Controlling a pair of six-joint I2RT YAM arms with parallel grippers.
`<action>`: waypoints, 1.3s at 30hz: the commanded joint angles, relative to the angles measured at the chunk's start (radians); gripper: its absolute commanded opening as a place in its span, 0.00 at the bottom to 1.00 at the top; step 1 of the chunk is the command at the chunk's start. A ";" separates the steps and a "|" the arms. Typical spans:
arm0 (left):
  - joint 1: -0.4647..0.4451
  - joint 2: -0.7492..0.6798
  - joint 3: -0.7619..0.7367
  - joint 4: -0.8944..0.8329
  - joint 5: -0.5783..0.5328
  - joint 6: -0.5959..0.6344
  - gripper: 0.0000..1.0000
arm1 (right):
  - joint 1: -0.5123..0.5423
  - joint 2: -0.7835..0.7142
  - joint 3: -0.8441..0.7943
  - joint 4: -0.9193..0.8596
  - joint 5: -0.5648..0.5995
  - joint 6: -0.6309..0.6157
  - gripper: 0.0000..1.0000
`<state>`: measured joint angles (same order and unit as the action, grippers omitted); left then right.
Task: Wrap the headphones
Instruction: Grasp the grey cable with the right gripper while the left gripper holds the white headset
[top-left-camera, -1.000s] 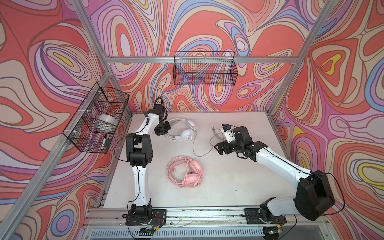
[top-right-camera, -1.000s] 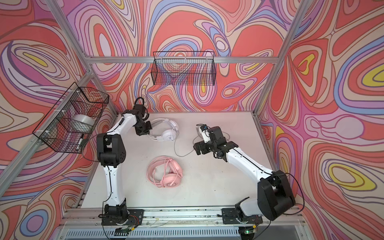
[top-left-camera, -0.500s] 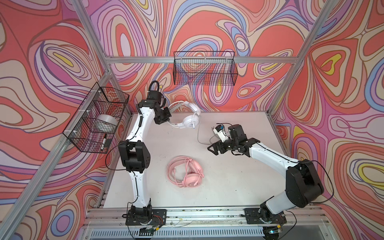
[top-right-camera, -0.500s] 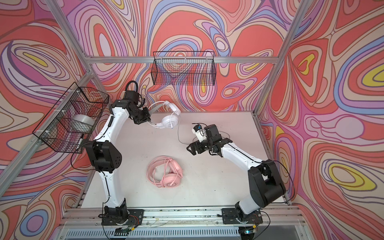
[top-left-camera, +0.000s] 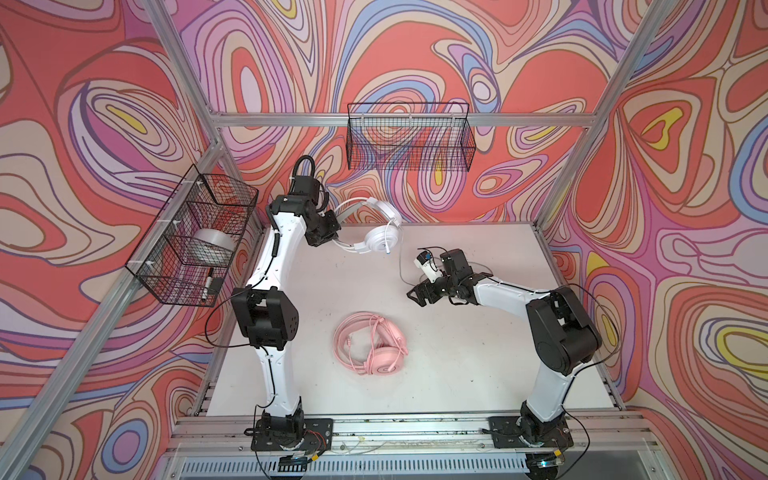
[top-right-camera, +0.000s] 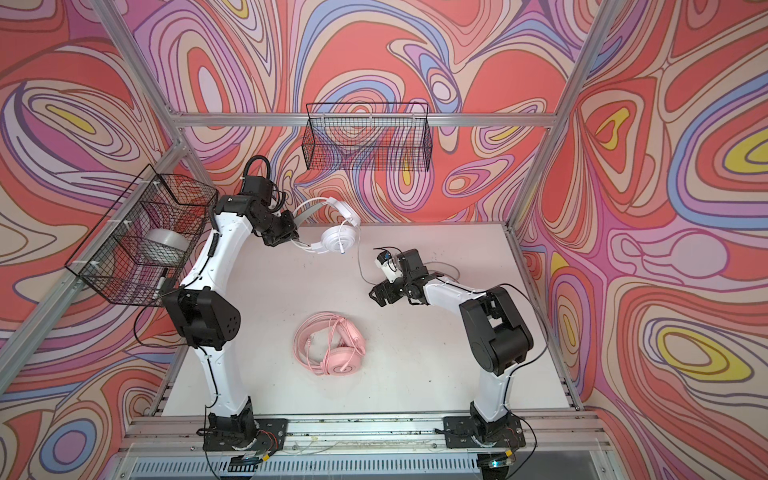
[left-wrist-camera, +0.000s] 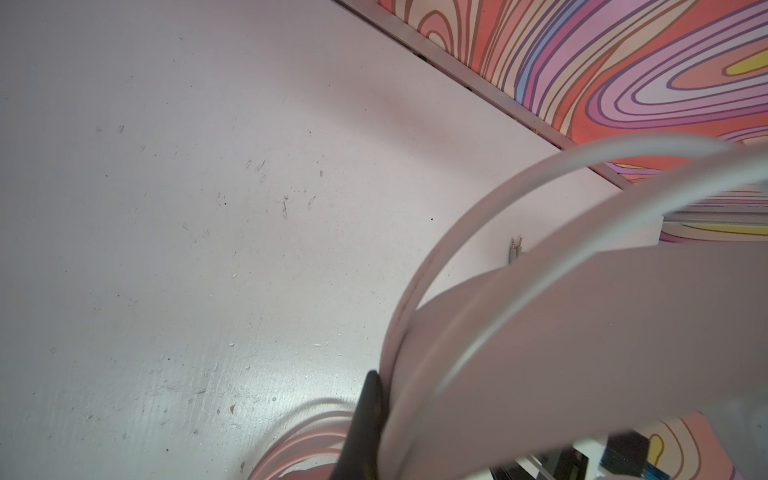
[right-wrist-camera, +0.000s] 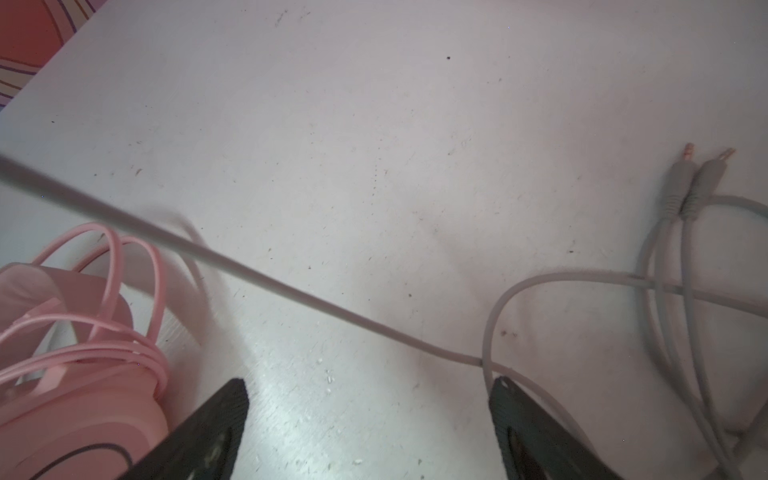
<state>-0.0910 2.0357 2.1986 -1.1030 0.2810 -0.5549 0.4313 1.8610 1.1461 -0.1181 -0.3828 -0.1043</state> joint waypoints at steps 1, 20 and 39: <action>-0.003 -0.060 0.060 -0.034 0.025 -0.020 0.00 | -0.004 0.044 0.053 0.039 0.019 -0.033 0.93; -0.003 -0.054 0.097 -0.067 -0.011 -0.023 0.00 | -0.037 0.236 0.228 -0.059 -0.140 -0.053 0.56; -0.003 -0.050 0.062 -0.057 -0.045 -0.031 0.00 | -0.052 0.081 0.035 0.014 -0.146 0.014 0.00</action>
<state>-0.0910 2.0319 2.2623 -1.1633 0.2214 -0.5583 0.3817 2.0052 1.2068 -0.1211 -0.5232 -0.0982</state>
